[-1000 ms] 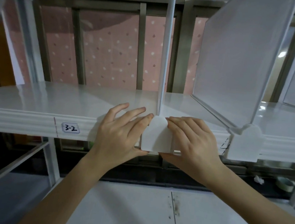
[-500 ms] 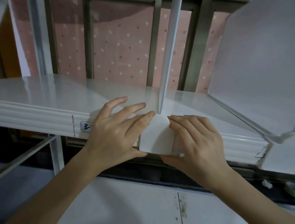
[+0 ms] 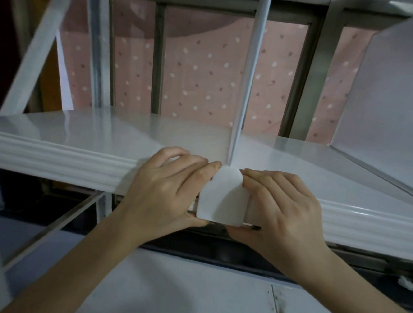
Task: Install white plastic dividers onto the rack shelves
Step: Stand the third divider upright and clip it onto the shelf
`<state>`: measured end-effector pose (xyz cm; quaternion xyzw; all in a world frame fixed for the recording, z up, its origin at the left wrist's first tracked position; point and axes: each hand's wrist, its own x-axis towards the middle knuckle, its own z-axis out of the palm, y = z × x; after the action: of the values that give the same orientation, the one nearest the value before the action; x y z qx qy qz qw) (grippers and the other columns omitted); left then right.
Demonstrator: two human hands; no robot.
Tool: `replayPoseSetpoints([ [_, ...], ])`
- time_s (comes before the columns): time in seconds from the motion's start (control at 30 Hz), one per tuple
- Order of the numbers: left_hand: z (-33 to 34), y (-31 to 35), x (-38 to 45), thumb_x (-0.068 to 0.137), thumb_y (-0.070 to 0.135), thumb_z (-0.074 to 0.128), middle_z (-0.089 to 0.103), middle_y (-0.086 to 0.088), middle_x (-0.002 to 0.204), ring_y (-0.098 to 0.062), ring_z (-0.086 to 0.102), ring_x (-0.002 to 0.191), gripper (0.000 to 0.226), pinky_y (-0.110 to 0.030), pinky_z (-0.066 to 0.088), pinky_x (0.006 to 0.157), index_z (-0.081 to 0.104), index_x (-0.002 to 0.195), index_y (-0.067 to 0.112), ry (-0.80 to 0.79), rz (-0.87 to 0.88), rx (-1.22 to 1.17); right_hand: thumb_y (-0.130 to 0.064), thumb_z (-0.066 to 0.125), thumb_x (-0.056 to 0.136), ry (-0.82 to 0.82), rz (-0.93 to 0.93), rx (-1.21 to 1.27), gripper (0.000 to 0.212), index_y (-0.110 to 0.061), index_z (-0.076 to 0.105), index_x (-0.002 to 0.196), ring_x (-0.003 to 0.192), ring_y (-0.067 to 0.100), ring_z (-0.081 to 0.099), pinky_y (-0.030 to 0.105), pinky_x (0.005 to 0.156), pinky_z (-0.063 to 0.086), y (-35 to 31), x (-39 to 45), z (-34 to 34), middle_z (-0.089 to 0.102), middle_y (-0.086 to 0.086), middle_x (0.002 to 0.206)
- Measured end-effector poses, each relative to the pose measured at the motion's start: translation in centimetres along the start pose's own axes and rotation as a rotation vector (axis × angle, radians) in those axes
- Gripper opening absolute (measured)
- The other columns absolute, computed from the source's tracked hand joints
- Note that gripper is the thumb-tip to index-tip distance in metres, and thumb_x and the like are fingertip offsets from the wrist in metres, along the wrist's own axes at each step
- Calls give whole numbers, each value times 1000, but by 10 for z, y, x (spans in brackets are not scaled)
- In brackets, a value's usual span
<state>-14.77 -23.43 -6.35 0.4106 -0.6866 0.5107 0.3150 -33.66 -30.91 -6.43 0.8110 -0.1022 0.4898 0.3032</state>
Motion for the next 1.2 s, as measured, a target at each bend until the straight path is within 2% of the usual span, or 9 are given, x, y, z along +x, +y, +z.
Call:
replayPoseSetpoints([
  [0.2,-1,-13,-6,72,39,76,70,-14,94,-21,56,91,61,-33,47,75,50,114,3,-6,6,-97,-22,84,54,-17,-12,-8,46,6,72,88,83,31,69,34,78,45,-7,6,5,72,16,96],
  [0.3,-3,-14,-6,72,38,74,71,-10,90,-19,56,87,57,-33,48,68,52,112,4,11,-17,-108,-24,83,55,-20,-8,-10,46,7,71,87,84,30,68,34,78,44,-9,8,7,72,16,96],
  [0.4,-6,-15,-6,69,34,70,70,-5,85,-15,55,83,51,-28,44,62,59,109,6,2,-56,-107,-26,82,59,-24,-14,-12,48,2,64,95,84,30,68,34,78,44,-11,10,8,72,16,97],
  [0.53,-12,-17,-7,63,31,69,71,-4,86,-14,54,82,46,-25,40,64,70,101,6,-48,-88,-118,-26,82,59,-28,-8,-20,43,5,71,86,82,29,69,35,77,45,-14,13,9,72,15,94],
  [0.67,-16,-22,-11,60,32,73,72,-4,87,-13,54,83,45,-23,40,67,74,95,5,-95,-119,-122,-28,81,61,-16,-12,2,49,-2,60,96,87,27,65,34,78,45,-19,15,14,71,14,96],
  [0.77,-21,-27,-14,61,33,71,73,-4,87,-13,54,83,44,-23,40,67,74,95,5,-125,-130,-119,-28,82,60,-27,-8,2,44,4,70,88,84,29,68,34,77,46,-24,21,18,72,15,94],
  [0.87,-24,-34,-18,60,35,72,73,-3,88,-13,56,82,46,-24,40,67,73,96,6,-144,-140,-111,-26,82,59,-22,-6,-2,41,5,72,84,81,30,70,35,76,46,-31,26,22,72,15,93],
  [1.07,-34,-54,-31,62,41,66,72,-3,89,-11,53,81,53,-21,37,64,68,103,7,-217,-159,-153,-25,83,56,-22,-1,22,44,4,69,86,80,30,69,34,75,44,-48,40,37,72,16,94],
  [1.2,-36,-63,-36,60,43,68,71,-1,89,-9,50,80,59,-21,36,64,53,109,13,-214,-158,-197,-26,83,56,-42,7,6,43,4,71,83,79,30,69,33,74,45,-58,46,41,72,15,93],
])
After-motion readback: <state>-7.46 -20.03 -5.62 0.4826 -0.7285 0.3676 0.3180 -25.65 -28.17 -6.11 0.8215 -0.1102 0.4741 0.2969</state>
